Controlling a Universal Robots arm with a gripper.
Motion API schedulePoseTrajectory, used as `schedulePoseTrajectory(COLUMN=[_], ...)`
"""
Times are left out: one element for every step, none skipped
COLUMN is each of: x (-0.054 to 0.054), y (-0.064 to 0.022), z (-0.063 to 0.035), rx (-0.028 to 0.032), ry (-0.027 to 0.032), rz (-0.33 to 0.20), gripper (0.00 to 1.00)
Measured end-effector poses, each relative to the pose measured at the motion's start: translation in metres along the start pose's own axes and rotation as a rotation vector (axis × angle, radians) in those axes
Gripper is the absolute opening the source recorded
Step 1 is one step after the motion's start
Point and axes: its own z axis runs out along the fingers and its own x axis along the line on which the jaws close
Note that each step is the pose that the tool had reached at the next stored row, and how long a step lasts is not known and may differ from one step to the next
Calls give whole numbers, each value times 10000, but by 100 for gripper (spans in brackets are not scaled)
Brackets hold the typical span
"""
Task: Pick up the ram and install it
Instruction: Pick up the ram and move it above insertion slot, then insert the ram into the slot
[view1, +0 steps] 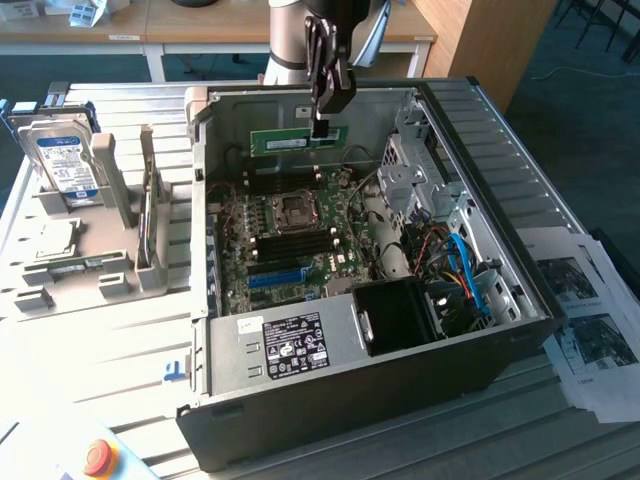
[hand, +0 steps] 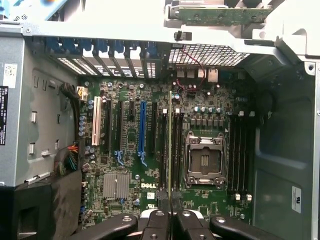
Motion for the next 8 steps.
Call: schedulePoseTrajectory(x=[0, 0, 0, 0, 0, 0, 0, 0], y=[-5, -8, -9, -10, -10, -10, -10, -10], z=[0, 0, 0, 0, 0, 0, 0, 0], rx=[0, 0, 0, 0, 0, 0, 1, 0], ry=[0, 0, 0, 0, 0, 0, -1, 0], rz=[0, 0, 1, 0, 0, 0, 0, 0], gripper=[12, 12, 12, 12, 12, 12, 12, 12])
